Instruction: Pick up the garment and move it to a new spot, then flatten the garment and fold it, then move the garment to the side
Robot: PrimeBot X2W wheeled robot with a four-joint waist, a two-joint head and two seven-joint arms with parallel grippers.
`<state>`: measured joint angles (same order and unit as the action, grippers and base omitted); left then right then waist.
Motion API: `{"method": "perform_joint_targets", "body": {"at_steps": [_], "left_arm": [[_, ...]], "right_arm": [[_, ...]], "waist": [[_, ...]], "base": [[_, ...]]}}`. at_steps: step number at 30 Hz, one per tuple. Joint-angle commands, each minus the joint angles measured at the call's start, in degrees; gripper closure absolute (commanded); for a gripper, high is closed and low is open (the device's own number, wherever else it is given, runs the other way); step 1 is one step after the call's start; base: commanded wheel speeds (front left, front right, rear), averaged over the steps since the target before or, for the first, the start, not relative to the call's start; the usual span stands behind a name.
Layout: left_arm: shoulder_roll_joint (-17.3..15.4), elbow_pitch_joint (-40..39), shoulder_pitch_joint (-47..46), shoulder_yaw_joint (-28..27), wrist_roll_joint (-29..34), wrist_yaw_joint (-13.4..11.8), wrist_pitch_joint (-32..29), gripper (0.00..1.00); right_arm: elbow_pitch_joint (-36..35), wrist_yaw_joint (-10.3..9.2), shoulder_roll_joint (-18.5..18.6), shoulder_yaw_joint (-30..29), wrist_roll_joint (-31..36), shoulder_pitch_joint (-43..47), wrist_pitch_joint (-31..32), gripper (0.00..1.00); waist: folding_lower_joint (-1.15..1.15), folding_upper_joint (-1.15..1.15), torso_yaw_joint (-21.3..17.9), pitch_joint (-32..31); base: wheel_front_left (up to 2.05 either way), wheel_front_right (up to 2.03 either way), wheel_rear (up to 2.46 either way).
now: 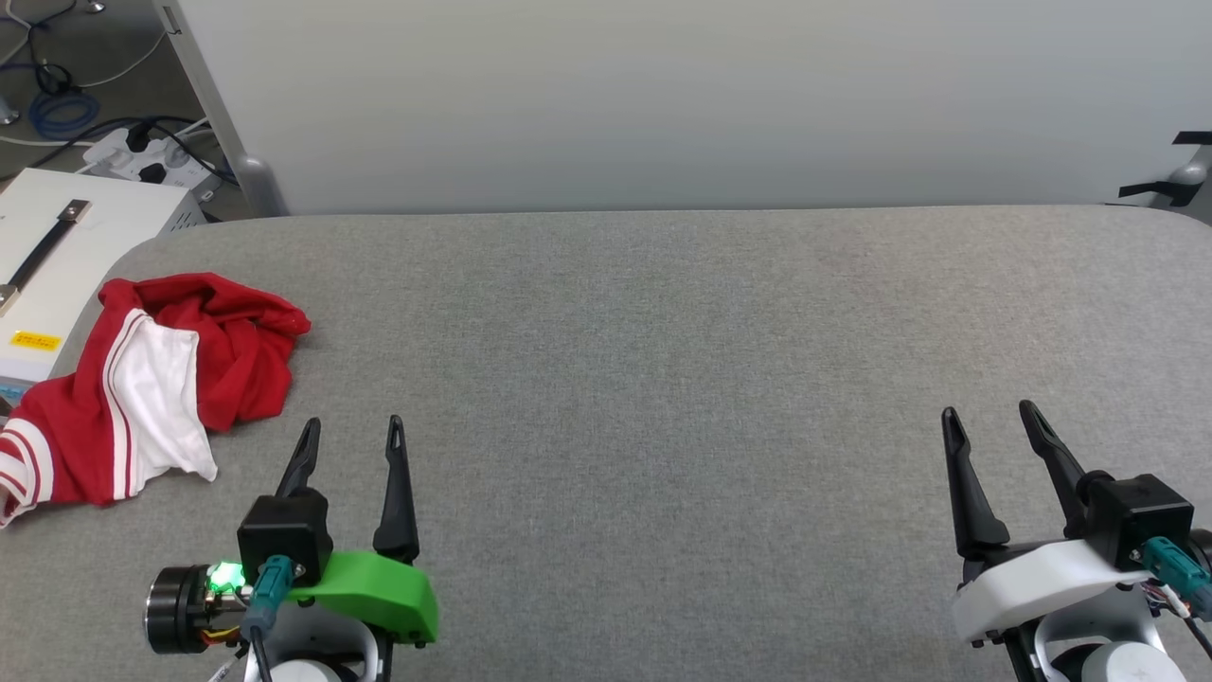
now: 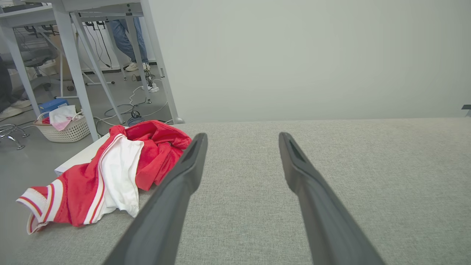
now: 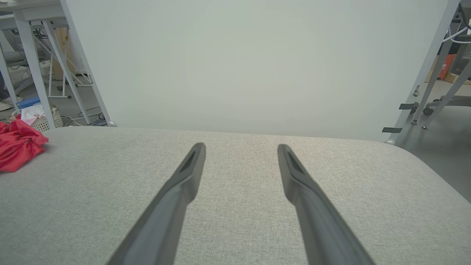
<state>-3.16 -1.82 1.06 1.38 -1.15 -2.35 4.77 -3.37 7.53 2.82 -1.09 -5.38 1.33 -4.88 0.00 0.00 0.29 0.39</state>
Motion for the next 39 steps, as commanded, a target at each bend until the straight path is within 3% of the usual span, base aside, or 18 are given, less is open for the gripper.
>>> {"method": "perform_joint_targets", "body": {"at_steps": [1, 39], "left_arm": [[0.1, -0.31, 0.11, 0.07, -0.4, -0.53, 0.76, 0.0], [0.19, -0.49, 1.68, 1.44, -0.15, -2.35, 5.28, 0.0]], "right_arm": [[-0.56, -0.02, 0.04, -0.08, -0.71, 0.82, -0.78, 0.0], [-1.03, -0.03, 0.05, 0.43, -1.99, 3.18, -5.24, 0.0]], "waist": [[0.0, 0.0, 0.02, 0.01], [0.0, 0.0, 0.35, -0.59]], "base": [[0.0, 0.0, 0.0], [0.0, 0.0, 0.0]]}}
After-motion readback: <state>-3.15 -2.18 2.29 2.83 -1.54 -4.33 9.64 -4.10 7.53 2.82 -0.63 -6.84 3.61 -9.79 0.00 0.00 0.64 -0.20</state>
